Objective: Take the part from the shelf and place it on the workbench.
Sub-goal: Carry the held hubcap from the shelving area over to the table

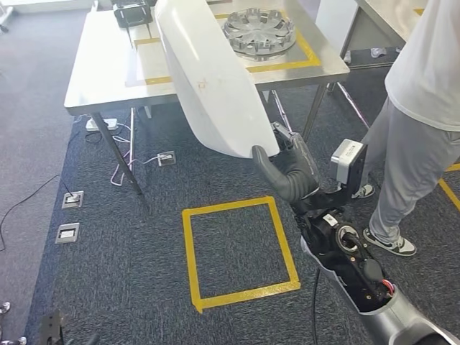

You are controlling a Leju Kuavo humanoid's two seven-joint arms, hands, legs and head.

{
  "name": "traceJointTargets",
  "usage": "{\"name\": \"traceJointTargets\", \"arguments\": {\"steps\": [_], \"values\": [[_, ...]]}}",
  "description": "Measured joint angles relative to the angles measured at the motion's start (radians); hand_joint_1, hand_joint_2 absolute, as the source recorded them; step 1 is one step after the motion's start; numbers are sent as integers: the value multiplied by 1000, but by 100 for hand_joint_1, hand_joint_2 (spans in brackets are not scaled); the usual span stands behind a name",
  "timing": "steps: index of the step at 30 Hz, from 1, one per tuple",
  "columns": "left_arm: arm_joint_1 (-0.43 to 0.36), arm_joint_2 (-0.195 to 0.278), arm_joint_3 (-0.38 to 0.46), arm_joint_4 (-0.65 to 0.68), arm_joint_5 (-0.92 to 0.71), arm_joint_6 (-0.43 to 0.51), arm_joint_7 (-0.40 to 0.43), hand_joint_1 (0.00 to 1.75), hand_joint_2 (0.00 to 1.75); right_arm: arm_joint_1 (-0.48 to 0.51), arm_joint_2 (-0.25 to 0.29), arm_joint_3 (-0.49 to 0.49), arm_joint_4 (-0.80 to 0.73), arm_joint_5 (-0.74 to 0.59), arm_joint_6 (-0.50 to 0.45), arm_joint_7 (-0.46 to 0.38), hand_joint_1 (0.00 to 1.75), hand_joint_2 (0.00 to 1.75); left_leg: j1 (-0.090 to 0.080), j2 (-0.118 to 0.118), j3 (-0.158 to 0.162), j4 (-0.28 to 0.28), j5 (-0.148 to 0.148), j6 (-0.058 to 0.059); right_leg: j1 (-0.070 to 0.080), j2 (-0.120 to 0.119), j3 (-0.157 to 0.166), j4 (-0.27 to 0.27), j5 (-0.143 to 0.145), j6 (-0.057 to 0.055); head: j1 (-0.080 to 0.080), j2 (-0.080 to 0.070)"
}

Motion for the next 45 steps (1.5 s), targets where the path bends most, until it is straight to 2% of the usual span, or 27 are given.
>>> {"name": "traceJointTargets", "arguments": {"steps": [1,4,6,9,10,11,13,14,15,18,20,22,24,26,27,28,30,31,32,34,36,37,39,41,42,43,45], "values": [[-1,0,0,0,0,0,0,0,175,-2,0,1,0,0,0,0,175,175,-1,-1,0,3,-5,-7,2,1,15,-25,-3,-6,-2,0],[-3,0,0,0,0,1,-2,0,175,-6,-1,4,1,-1,1,0,175,175,0,1,-1,10,-16,-24,6,5,32,-33,-28,-36,-11,0],[-4,0,0,0,1,2,-3,0,175,-13,-1,5,2,-2,1,0,175,175,2,8,-29,71,-38,-33,4,3,46,-35,-40,-51,-16,0],[-1,1,0,0,4,4,-4,0,175,-21,-2,7,4,-4,1,0,175,175,2,14,-174,286,-82,-36,8,1,68,-36,-61,-64,-22,0],[2,1,0,0,6,4,-4,0,175,-22,-2,7,6,-5,1,0,175,175,1,14,-216,327,-75,-35,10,1,77,-36,-70,-65,-23,0],[5,1,0,0,7,5,-4,0,175,-23,-2,8,9,-6,1,0,175,175,0,14,-239,328,-48,-30,13,1,89,-36,-79,-66,-23,0],[8,2,0,0,9,5,-4,0,175,-27,-2,9,14,-9,1,-1,175,175,-6,14,-224,215,56,-14,17,2,117,-38,-99,-67,-24,0],[8,5,0,0,10,6,-4,0,175,-29,-2,9,17,-10,1,-2,175,175,-12,15,-202,147,97,-4,18,2,127,-42,-110,-65,-23,0],[7,7,0,0,10,6,-4,0,175,-31,-2,10,19,-11,1,-3,175,175,-19,16,-178,88,120,5,19,3,134,-47,-118,-62,-24,0],[6,13,0,0,12,6,-4,0,175,-31,-2,13,23,-12,-1,-9,175,175,-31,18,-133,17,102,18,15,2,161,-66,-123,-45,-28,0],[6,14,0,0,13,6,-5,0,175,-29,-2,15,25,-13,-2,-12,175,175,-25,17,-104,-6,96,23,14,-1,171,-53,-121,-34,-27,0],[7,14,0,0,13,6,-6,0,175,-31,-2,17,26,-13,-2,-14,175,175,-18,15,-74,-19,87,26,13,-2,119,41,-133,-26,-20,0],[8,14,0,0,12,6,-6,0,175,-27,-3,20,29,-13,-3,-17,175,175,-17,13,-50,-22,68,28,12,-2,28,175,-177,-22,-13,0],[12,13,0,0,11,6,-6,0,175,-20,-4,21,33,-12,-5,-17,175,175,-16,11,-19,-22,44,27,10,-3,-39,223,-221,-16,-7,0],[13,11,0,0,10,6,-6,0,175,-18,-4,21,34,-12,-6,-17,175,175,-16,10,1,-22,30,26,9,-3,-51,199,-214,-13,-5,0],[14,9,0,0,9,6,-6,0,175,-17,-5,21,35,-12,-6,-17,175,175,-15,10,21,-22,15,23,8,-3,-51,148,-176,-11,-4,0],[13,6,0,0,5,6,-6,0,175,-17,-5,22,37,-12,-7,-17,175,175,-16,9,56,-18,-16,15,6,-7,-43,23,-44,-12,-2,0],[11,5,0,0,4,6,-6,0,175,-17,-6,22,39,-12,-6,-17,175,175,-17,8,68,-16,-31,9,8,-9,-35,-17,6,-17,-3,0],[9,5,0,0,2,7,-6,0,175,-17,-6,22,40,-12,-6,-17,175,175,-18,8,77,-12,-42,3,9,-11,-30,-37,35,-26,-5,0],[3,4,0,0,0,8,-5,0,175,-22,-6,22,40,-12,-7,-16,175,175,-17,10,85,3,-50,-9,13,-10,-14,-37,33,-48,-9,0],[-4,2,0,0,-1,9,-6,0,175,-30,-6,21,38,-12,-8,-18,175,175,-14,12,53,70,-50,-18,13,-9,-1,-38,26,-64,-12,0],[-6,2,0,0,-1,9,-5,0,175,-32,-7,21,37,-12,-8,-18,175,175,-13,14,16,129,-59,-21,12,-8,5,-39,21,-70,-13,0],[-6,0,0,0,-3,9,-5,0,175,-29,-8,21,37,-12,-8,-18,175,175,-11,15,-82,259,-106,-28,13,-5,16,-39,7,-76,-15,0],[-3,-1,0,0,-5,9,-4,0,175,-22,-8,22,37,-11,-8,-18,175,175,-11,15,-155,316,-147,-28,14,-2,33,-39,-10,-76,-15,0],[-1,-1,0,0,-6,9,-3,0,175,-19,-8,21,37,-11,-9,-18,175,175,-12,15,-169,296,-137,-25,15,-2,45,-39,-20,-75,-15,0],[-1,-1,0,0,-7,9,-3,0,175,-17,-8,21,37,-10,-9,-18,175,175,-14,15,-167,245,-101,-18,17,-2,59,-40,-30,-74,-16,0],[-1,2,0,0,-9,8,-2,0,175,-14,-8,21,37,-9,-11,-18,175,175,-23,15,-142,111,8,2,20,0,83,-41,-49,-70,-18,0]]}}
